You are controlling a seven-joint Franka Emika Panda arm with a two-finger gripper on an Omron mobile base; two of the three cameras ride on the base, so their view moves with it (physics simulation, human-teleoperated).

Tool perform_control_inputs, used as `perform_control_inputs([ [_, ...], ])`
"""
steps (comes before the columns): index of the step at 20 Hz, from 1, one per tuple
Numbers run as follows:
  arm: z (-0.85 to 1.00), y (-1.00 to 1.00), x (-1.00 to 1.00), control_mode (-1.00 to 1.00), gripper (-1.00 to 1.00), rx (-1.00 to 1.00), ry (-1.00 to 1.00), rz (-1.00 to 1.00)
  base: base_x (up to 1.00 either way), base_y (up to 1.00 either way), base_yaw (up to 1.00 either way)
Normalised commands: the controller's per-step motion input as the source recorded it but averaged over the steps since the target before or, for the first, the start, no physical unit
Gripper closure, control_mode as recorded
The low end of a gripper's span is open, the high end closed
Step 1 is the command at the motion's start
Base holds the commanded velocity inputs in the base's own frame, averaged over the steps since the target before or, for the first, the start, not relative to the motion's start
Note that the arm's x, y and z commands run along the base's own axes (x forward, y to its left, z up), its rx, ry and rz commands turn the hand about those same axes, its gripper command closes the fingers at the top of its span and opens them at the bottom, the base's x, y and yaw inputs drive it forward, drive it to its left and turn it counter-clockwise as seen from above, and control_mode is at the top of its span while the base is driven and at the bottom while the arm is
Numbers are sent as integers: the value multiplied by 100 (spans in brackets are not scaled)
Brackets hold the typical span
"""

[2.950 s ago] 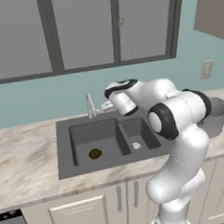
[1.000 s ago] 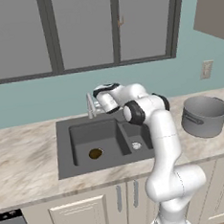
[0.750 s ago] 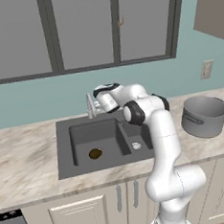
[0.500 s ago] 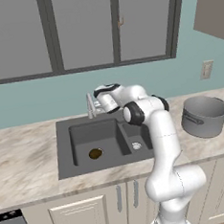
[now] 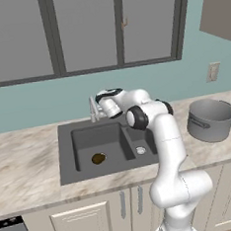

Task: Dump the avocado from the pot into the sink. Then turn on the water and wash the avocado. Then turn off the water and put the avocado back in the pot.

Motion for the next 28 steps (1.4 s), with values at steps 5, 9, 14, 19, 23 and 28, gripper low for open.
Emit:
perform_control_inputs([
  [5, -11, -17, 40, -100, 100, 2, 2, -1, 0, 0, 0],
  [9, -8, -34, 37, -100, 100, 5, 3, -1, 0, 0, 0],
  [14, -12, -45, 30, -100, 100, 8, 6, -4, 0, 0, 0],
  [19, -16, -59, 13, -100, 100, 9, 9, -6, 0, 0, 0],
  [23, -16, -70, 1, -100, 100, 9, 8, -7, 0, 0, 0],
  [28, -20, -72, 0, -100, 100, 8, 7, -8, 0, 0, 0],
])
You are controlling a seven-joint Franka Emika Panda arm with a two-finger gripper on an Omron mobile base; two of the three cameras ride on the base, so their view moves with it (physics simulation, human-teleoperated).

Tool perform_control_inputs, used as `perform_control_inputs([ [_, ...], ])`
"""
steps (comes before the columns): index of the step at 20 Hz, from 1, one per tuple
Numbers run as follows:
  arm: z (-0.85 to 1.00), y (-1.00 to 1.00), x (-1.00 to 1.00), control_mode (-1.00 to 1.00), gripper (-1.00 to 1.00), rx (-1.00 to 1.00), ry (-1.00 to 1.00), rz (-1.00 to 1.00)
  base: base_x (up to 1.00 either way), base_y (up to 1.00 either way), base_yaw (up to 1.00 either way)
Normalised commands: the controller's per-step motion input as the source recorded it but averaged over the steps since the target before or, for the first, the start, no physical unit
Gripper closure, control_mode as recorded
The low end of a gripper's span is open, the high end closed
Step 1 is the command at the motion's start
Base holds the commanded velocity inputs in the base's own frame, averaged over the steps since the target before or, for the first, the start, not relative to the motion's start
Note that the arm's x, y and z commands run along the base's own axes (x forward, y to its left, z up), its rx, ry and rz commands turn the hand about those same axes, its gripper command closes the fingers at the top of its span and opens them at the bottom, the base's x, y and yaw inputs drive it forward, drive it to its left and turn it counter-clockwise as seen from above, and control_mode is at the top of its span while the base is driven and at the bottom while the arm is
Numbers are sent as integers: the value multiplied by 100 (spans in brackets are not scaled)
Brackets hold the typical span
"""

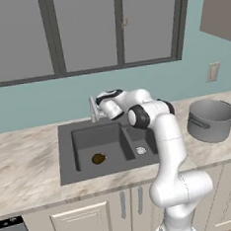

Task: Dump the avocado from the pot into the sink. Then turn on the water and wash the avocado. Then turn off the water and put the avocado back in the pot.

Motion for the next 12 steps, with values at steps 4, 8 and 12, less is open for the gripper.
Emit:
perform_control_inputs([
  [4, -22, -76, 0, -100, 100, 8, 7, -8, 0, 0, 0],
  [8, -27, -79, 0, -100, 100, 8, 6, -7, 0, 0, 0],
  [12, -31, -77, 0, -100, 100, 9, 6, -6, 0, 0, 0],
])
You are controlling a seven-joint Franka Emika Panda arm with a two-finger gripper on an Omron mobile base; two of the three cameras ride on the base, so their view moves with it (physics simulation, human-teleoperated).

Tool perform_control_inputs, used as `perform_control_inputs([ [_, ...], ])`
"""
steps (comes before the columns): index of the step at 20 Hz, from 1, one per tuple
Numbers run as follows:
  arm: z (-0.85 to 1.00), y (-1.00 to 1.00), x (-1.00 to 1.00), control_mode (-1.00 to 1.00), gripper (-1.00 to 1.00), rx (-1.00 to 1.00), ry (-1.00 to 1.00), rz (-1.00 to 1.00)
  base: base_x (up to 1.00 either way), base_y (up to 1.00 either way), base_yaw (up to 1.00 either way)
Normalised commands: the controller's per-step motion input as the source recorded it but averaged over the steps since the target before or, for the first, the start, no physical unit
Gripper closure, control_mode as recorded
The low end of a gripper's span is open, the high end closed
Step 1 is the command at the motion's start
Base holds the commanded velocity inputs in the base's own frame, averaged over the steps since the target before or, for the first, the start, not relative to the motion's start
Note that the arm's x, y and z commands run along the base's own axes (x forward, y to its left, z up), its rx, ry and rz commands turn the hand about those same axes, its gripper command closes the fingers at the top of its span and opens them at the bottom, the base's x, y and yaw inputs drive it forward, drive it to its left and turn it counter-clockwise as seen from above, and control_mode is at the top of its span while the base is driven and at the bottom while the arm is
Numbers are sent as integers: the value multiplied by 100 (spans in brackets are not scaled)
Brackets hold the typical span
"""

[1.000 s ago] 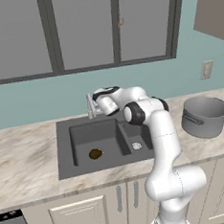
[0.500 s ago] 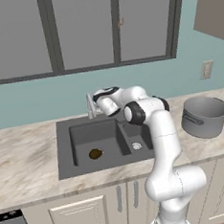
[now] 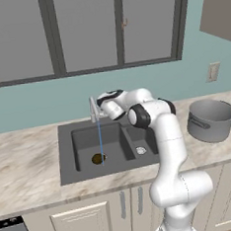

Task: Dump the avocado from the pot into the sink. Then turn on the water and wash the avocado. Then turn off the water and put the avocado back in the pot.

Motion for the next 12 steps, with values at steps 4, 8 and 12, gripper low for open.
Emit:
perform_control_inputs([
  [4, -33, -70, 0, -100, 100, 9, 4, -5, 0, 0, 0],
  [8, -6, -25, 0, -100, -100, 8, 0, -1, 0, 0, 0],
  [12, 34, -5, -17, -100, -100, 8, -10, 0, 0, 0, 0],
])
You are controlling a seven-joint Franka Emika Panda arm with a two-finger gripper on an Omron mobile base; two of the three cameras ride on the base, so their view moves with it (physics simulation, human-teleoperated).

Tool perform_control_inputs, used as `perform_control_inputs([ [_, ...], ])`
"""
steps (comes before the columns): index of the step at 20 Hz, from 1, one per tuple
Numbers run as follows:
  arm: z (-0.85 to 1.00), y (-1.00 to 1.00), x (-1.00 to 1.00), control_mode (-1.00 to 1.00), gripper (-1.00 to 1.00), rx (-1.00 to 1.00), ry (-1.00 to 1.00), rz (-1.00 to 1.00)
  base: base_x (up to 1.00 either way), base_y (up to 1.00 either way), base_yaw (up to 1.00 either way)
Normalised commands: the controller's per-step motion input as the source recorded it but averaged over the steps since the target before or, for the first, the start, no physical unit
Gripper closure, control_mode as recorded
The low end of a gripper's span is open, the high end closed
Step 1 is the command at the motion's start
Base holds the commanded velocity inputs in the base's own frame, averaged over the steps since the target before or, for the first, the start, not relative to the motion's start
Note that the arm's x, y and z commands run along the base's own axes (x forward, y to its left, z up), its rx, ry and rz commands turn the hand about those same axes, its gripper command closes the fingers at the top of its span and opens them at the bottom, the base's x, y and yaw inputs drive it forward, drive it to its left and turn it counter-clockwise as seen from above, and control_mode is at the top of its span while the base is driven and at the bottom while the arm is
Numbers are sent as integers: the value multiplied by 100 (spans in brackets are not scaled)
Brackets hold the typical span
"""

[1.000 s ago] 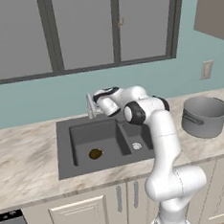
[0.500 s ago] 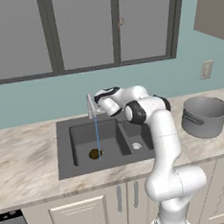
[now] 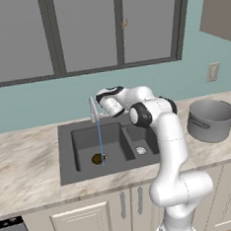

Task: Dump the avocado from the pot into the sink. Then turn on the water and wash the avocado. Then turn off the water and put the avocado back in the pot.

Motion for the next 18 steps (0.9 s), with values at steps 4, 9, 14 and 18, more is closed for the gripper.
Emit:
perform_control_inputs([
  [4, 24, -43, -47, -100, -100, 1, -8, 0, 0, 0, 0],
  [9, -8, -45, -30, -100, -100, 0, 0, 0, 0, 0, 0],
  [14, -38, -13, -7, -100, -100, 0, 0, 0, 0, 0, 0],
  [18, -48, 0, 0, -100, -100, 0, 0, 0, 0, 0, 0],
])
